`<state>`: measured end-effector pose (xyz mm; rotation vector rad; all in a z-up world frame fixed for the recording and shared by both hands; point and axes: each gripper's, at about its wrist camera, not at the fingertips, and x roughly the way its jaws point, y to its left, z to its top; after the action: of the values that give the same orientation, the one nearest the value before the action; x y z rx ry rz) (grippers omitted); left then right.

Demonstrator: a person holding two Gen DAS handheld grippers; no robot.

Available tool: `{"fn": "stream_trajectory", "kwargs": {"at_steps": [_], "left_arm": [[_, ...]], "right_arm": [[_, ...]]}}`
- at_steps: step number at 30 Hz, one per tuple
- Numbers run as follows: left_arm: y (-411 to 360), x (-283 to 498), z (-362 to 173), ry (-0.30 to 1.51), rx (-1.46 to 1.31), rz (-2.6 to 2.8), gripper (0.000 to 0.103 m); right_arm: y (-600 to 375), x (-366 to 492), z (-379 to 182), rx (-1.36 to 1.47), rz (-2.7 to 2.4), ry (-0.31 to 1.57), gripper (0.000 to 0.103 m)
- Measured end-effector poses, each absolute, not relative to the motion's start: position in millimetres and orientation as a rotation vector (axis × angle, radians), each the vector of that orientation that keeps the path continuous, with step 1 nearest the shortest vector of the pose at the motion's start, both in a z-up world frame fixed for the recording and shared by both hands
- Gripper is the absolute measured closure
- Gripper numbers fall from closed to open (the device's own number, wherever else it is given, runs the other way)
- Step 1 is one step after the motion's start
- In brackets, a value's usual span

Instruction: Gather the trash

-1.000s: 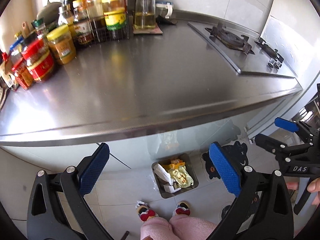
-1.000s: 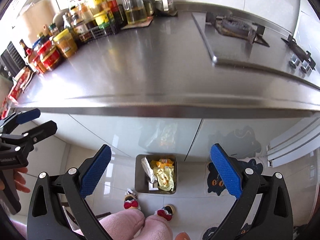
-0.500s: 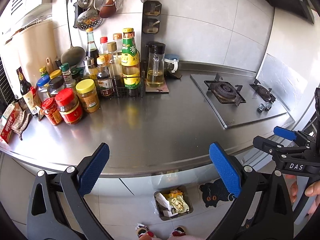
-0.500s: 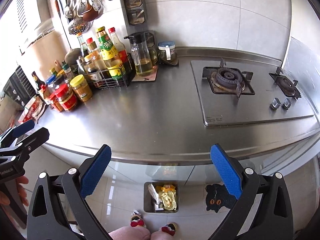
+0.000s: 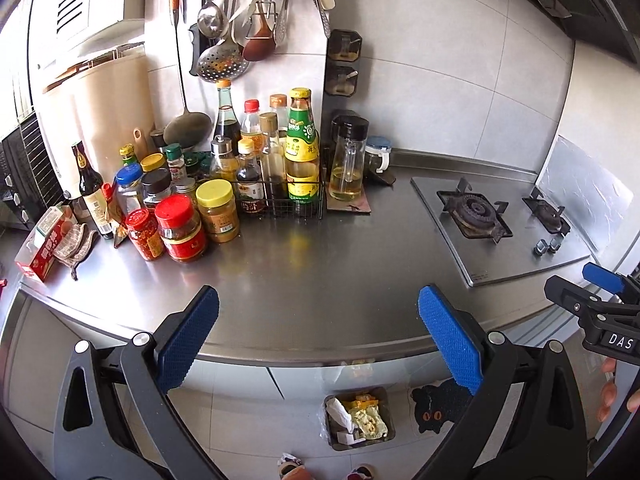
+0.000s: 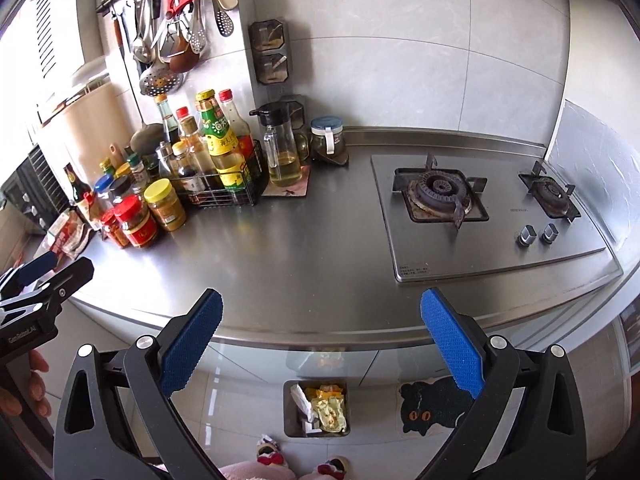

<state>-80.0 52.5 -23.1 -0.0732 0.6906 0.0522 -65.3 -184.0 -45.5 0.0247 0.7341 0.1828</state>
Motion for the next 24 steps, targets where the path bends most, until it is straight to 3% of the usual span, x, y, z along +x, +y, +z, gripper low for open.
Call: {"fn": "stream_trajectory", "kwargs": {"at_steps": [24], "left_arm": [[52.9, -84.5, 6.3, 0.59, -0.069, 0.079, 0.008]], "right_arm": [[-180.8, -66.9, -24.9, 0.01, 0.192, 0.679, 0.003]]}}
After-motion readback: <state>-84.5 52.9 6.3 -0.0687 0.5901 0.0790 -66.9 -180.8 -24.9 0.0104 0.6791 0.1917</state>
